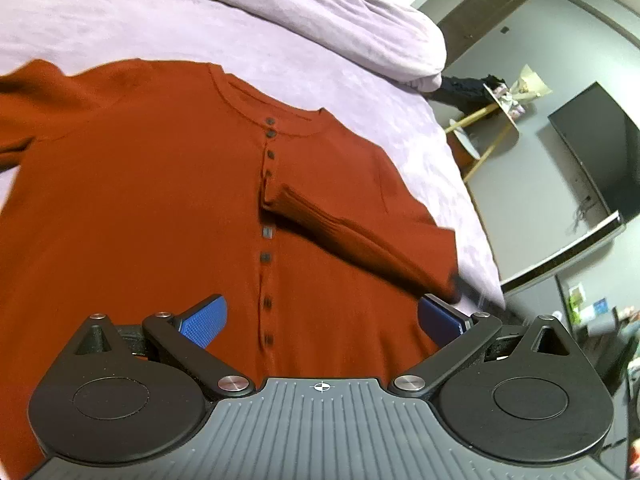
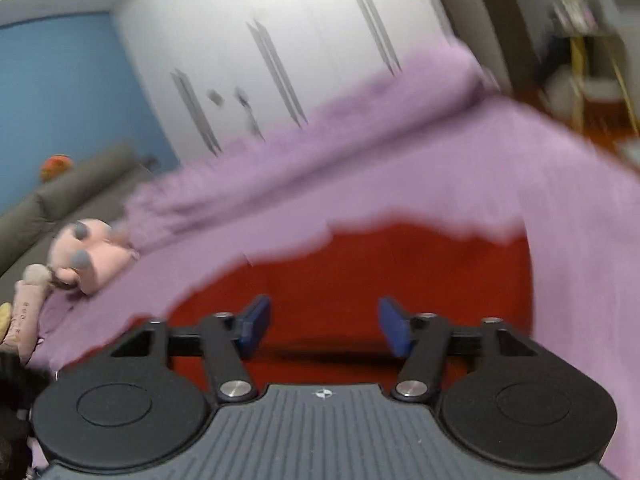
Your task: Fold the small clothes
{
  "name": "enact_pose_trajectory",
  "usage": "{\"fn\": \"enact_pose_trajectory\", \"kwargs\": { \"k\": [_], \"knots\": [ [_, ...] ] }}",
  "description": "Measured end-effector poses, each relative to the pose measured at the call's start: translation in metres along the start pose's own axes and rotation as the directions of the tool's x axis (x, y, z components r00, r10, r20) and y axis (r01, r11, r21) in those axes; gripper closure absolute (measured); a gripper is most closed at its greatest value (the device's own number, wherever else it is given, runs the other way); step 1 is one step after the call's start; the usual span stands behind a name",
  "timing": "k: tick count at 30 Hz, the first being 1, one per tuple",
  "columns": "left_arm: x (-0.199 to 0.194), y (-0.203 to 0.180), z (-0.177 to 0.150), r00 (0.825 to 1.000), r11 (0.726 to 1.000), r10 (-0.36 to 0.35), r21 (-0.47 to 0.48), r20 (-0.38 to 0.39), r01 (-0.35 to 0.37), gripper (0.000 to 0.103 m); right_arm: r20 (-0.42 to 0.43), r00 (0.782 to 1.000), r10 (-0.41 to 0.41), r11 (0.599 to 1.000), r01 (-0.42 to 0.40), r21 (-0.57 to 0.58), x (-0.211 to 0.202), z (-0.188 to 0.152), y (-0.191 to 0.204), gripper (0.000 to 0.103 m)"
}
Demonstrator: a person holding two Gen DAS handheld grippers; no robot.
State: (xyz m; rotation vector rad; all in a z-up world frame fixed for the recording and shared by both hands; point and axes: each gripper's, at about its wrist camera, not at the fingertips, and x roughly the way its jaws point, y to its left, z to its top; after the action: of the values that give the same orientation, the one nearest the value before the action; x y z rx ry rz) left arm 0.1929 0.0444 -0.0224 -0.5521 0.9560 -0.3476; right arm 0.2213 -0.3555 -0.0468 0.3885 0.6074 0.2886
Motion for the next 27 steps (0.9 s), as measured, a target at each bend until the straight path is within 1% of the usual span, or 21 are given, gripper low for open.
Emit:
{"fn": "enact_pose_trajectory", "kwargs": {
  "k": [2, 4, 5, 7, 9, 10, 11, 12, 13, 15, 17, 18, 20, 21, 22, 23, 25, 26, 27],
  "knots": [
    [0.019, 0.008, 0.017, 1.0, 1.0, -0.005, 0.0, 0.001, 0.005, 0.0, -0.054, 0.998, -0.023, 0.996, 0.027, 0.081, 0.003, -0.017, -0.014, 0.06],
    [0.039, 0.018, 0.032, 1.0, 0.999, -0.01, -0.034, 0.007, 0.01, 0.001, -0.072, 0.997, -0.04, 0.991, 0.049, 0.122, -0.002, -0.028, -0.021, 0.061],
    [0.048, 0.022, 0.039, 1.0, 0.998, -0.018, -0.059, -0.002, 0.018, 0.002, -0.083, 0.996, -0.043, 0.989, 0.054, 0.136, -0.002, -0.033, -0.023, 0.063],
    [0.065, 0.03, 0.05, 0.999, 0.994, -0.035, -0.107, -0.023, 0.033, 0.013, -0.097, 0.995, -0.031, 0.987, 0.046, 0.156, -0.003, -0.037, -0.029, 0.063],
    [0.087, 0.036, 0.059, 0.997, 0.987, -0.056, -0.152, -0.053, 0.047, 0.016, -0.098, 0.995, -0.017, 0.983, 0.035, 0.181, -0.001, -0.038, -0.035, 0.063],
    [0.095, 0.039, 0.062, 0.996, 0.984, -0.059, -0.172, -0.065, 0.047, 0.02, -0.098, 0.995, -0.01, 0.98, 0.029, 0.199, 0.0, -0.037, -0.038, 0.063],
    [0.103, 0.04, 0.064, 0.995, 0.981, -0.06, -0.186, -0.08, 0.044, 0.021, -0.099, 0.995, -0.001, 0.975, 0.023, 0.22, -0.004, -0.04, -0.041, 0.063],
    [0.111, 0.042, 0.065, 0.993, 0.979, -0.066, -0.199, -0.098, 0.045, 0.025, -0.1, 0.995, 0.008, 0.97, 0.016, 0.242, -0.004, -0.039, -0.044, 0.063],
    [0.116, 0.044, 0.066, 0.991, 0.976, -0.074, -0.213, -0.108, 0.049, 0.03, -0.099, 0.995, 0.017, 0.965, 0.009, 0.262, -0.004, -0.038, -0.048, 0.063],
    [0.123, 0.047, 0.066, 0.989, 0.97, -0.085, -0.236, -0.12, 0.055, 0.031, -0.093, 0.995, 0.04, 0.956, -0.01, 0.295, -0.004, -0.039, -0.052, 0.063],
    [0.131, 0.049, 0.068, 0.988, 0.967, -0.09, -0.247, -0.126, 0.057, 0.036, -0.091, 0.994, 0.062, 0.947, -0.03, 0.32, -0.002, -0.039, -0.054, 0.063],
    [0.136, 0.046, 0.069, 0.988, 0.965, -0.089, -0.258, -0.126, 0.054, 0.045, -0.091, 0.993, 0.073, 0.941, -0.039, 0.336, 0.0, -0.039, -0.055, 0.063],
    [0.141, 0.045, 0.072, 0.985, 0.956, -0.107, -0.284, -0.132, 0.065, 0.056, -0.093, 0.991, 0.095, 0.929, -0.055, 0.365, 0.003, -0.039, -0.056, 0.063],
    [0.143, 0.044, 0.073, 0.984, 0.957, -0.113, -0.281, -0.139, 0.07, 0.069, -0.095, 0.99, 0.101, 0.926, -0.058, 0.373, 0.005, -0.039, -0.056, 0.063],
    [0.147, 0.04, 0.074, 0.983, 0.962, -0.106, -0.264, -0.15, 0.063, 0.073, -0.097, 0.99, 0.105, 0.924, -0.061, 0.378, 0.006, -0.04, -0.057, 0.064],
    [0.152, 0.034, 0.074, 0.984, 0.971, -0.085, -0.236, -0.158, 0.047, 0.074, -0.097, 0.989, 0.109, 0.922, -0.064, 0.383, 0.008, -0.04, -0.056, 0.064],
    [0.157, 0.028, 0.074, 0.982, 0.977, -0.094, -0.206, -0.164, 0.059, 0.087, -0.107, 0.988, 0.112, 0.918, -0.062, 0.392, 0.013, -0.041, -0.056, 0.065],
    [0.159, 0.026, 0.075, 0.983, 0.977, -0.097, -0.204, -0.157, 0.064, 0.087, -0.111, 0.987, 0.115, 0.917, -0.062, 0.395, 0.015, -0.041, -0.055, 0.065],
    [0.158, 0.023, 0.076, 0.985, 0.978, -0.103, -0.195, -0.142, 0.074, 0.09, -0.115, 0.987, 0.116, 0.917, -0.062, 0.395, 0.017, -0.041, -0.055, 0.065]
  ]
}}
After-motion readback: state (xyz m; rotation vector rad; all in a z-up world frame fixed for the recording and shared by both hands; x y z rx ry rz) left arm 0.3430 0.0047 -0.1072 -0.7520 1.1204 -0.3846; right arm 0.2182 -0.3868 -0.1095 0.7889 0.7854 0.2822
